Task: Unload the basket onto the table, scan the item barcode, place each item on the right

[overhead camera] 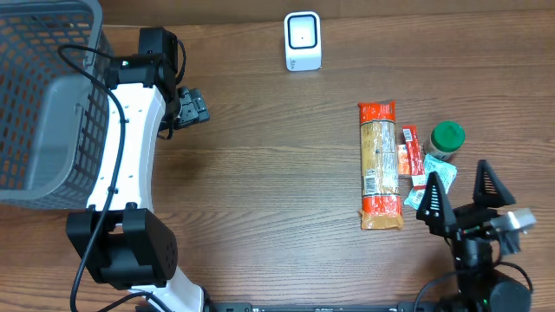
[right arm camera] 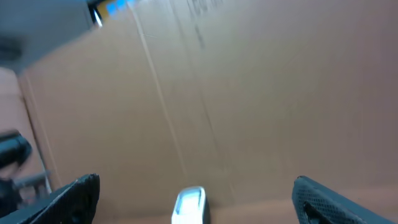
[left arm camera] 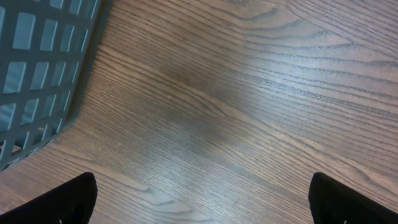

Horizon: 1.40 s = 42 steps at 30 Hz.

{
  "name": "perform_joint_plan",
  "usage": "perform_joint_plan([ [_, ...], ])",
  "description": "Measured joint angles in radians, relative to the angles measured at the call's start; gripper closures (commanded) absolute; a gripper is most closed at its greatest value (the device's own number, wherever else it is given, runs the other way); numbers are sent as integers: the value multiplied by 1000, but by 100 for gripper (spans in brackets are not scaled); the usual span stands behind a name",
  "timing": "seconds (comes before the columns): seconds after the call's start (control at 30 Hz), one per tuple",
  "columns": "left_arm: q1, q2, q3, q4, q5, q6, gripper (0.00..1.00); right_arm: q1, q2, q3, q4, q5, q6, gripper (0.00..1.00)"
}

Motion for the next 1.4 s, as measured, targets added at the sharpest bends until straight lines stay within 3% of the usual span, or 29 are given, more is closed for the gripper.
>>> perform_joint_plan([
  [0.47,0,0,0,0,0,0,0,-38,-1,-2,-412,-10,-5,0],
  [1.4,0,0,0,0,0,0,0,-39,-2,-2,-410,-28,-6,0],
])
